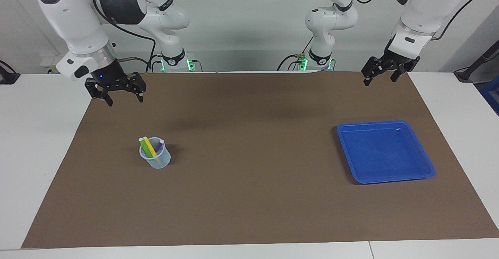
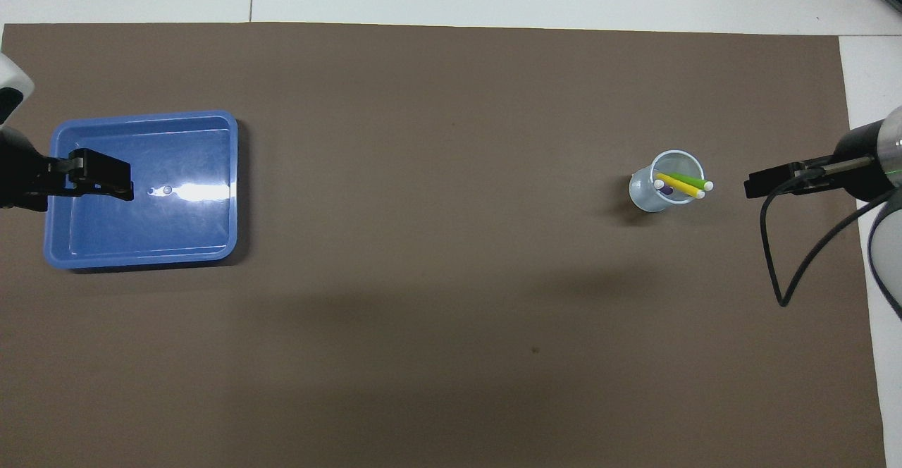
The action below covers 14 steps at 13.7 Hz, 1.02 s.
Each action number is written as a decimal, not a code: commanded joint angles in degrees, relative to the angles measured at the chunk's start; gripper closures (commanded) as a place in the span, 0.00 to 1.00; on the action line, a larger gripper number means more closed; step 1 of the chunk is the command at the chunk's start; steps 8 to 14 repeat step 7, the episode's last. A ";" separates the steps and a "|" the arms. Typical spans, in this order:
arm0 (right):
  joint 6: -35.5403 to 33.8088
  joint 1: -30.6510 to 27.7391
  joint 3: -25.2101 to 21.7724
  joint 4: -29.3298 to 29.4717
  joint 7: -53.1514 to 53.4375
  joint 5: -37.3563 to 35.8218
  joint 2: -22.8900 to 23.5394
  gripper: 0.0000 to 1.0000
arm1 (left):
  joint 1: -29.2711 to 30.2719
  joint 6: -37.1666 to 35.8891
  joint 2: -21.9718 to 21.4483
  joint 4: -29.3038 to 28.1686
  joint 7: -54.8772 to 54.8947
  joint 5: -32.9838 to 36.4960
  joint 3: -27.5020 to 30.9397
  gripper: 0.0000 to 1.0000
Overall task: Transfer and insert pens with both arms
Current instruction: 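Open the right gripper and draw it back from the cup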
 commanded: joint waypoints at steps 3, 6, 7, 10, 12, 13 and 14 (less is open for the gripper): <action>-2.12 -0.17 0.67 -0.08 0.72 -0.94 -0.74 0.00 | -0.71 -0.36 -0.69 -0.38 0.95 0.57 0.41 0.00; -4.32 -0.26 0.67 -0.17 0.64 -1.03 -1.09 0.00 | -0.71 -0.28 -0.69 -0.38 0.95 0.48 0.41 0.00; -4.41 -0.17 0.75 -0.35 0.64 -1.03 -1.09 0.00 | -0.71 -0.28 -0.69 -0.38 0.95 0.48 0.41 0.00; -4.41 -0.17 0.75 -0.35 0.64 -1.03 -1.09 0.00 | -0.71 -0.28 -0.69 -0.38 0.95 0.48 0.41 0.00; -4.41 -0.17 0.75 -0.35 0.64 -1.03 -1.09 0.00 | -0.71 -0.28 -0.69 -0.38 0.95 0.48 0.41 0.00; -4.41 -0.17 0.75 -0.35 0.64 -1.03 -1.09 0.00 | -0.71 -0.28 -0.69 -0.38 0.95 0.48 0.41 0.00; -4.41 -0.17 0.75 -0.35 0.64 -1.03 -1.09 0.00 | -0.71 -0.28 -0.69 -0.38 0.95 0.48 0.41 0.00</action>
